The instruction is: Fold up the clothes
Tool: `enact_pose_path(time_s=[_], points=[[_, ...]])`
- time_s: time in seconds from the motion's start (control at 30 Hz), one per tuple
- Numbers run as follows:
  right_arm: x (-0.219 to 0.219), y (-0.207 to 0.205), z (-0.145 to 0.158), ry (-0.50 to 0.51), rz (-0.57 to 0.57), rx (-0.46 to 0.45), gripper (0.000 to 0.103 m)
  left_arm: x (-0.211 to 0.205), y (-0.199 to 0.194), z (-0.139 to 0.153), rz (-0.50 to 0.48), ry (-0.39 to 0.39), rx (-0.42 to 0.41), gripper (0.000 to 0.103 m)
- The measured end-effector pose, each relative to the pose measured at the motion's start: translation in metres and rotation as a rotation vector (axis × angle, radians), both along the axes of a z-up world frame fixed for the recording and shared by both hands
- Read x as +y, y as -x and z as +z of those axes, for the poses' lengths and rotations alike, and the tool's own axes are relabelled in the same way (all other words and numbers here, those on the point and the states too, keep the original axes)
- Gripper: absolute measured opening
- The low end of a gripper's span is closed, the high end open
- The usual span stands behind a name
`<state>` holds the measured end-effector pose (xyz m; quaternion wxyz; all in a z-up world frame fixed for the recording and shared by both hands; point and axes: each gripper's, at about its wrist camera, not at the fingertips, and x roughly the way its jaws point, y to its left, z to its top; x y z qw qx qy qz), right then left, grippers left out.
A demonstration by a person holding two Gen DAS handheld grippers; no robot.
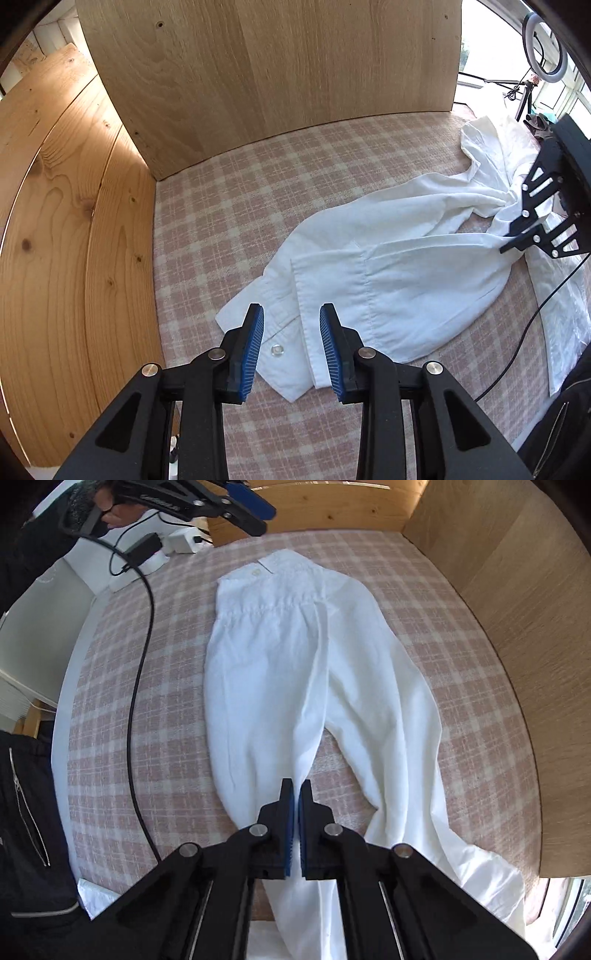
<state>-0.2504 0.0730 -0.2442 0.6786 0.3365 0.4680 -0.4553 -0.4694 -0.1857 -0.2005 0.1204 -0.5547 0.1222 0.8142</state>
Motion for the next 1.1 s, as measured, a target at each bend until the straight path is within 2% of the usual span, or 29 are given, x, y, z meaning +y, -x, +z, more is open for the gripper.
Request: enact_pose_path(time_s=[0.07, 0.13, 0.2, 0.27, 0.33, 0.37, 0.43, 0.5, 0.57, 0.67, 0.77, 0.93, 0.97, 1.0, 1.1], points=[[0.031, -0.02, 0.009, 0.005, 0.123, 0.0, 0.002, 0.005, -0.005, -0.006, -0.014, -0.015, -0.014, 0.03], [0.063, -0.04, 0.008, -0.089, 0.236, 0.014, 0.005, 0.018, -0.011, -0.015, -0.06, -0.01, -0.031, 0.03], [0.094, -0.056, -0.001, -0.216, 0.34, 0.041, 0.025, 0.034, -0.016, -0.024, -0.114, 0.003, -0.048, 0.03], [0.113, -0.056, 0.001, -0.228, 0.336, 0.059, 0.029, 0.049, -0.02, -0.033, -0.166, 0.02, -0.06, 0.03], [0.116, -0.037, 0.013, -0.239, 0.239, -0.019, 0.029, 0.065, -0.019, -0.042, -0.215, 0.048, -0.062, 0.031], [0.112, -0.02, 0.022, -0.236, 0.153, -0.093, 0.029, 0.072, -0.017, -0.044, -0.23, 0.053, -0.06, 0.03], [0.098, 0.023, 0.037, -0.175, -0.061, -0.159, 0.029, 0.092, -0.007, -0.039, -0.259, 0.005, -0.046, 0.028], [0.078, 0.064, 0.037, -0.139, -0.272, -0.137, 0.029, 0.116, 0.003, -0.034, -0.306, -0.043, -0.03, 0.025], [0.061, 0.097, 0.023, -0.17, -0.413, -0.083, 0.029, 0.148, 0.011, -0.034, -0.393, -0.055, -0.012, 0.019], [0.039, 0.14, 0.001, -0.23, -0.589, -0.011, 0.029, 0.187, 0.018, -0.046, -0.519, -0.026, -0.026, 0.018], [0.029, 0.16, -0.009, -0.254, -0.634, -0.069, 0.029, 0.205, 0.03, -0.059, -0.547, -0.002, -0.043, 0.017], [0.016, 0.182, -0.015, -0.261, -0.67, -0.192, 0.029, 0.216, 0.042, -0.065, -0.57, -0.007, -0.043, 0.017], [0.012, 0.187, -0.017, -0.259, -0.684, -0.197, 0.029, 0.218, 0.043, -0.067, -0.574, -0.01, -0.049, 0.015], [0.01, 0.193, -0.019, -0.254, -0.703, -0.192, 0.029, 0.219, 0.043, -0.069, -0.581, -0.012, -0.056, 0.004], [0.006, 0.214, -0.021, -0.233, -0.788, -0.146, 0.027, 0.221, 0.042, -0.074, -0.606, -0.023, -0.079, 0.001]])
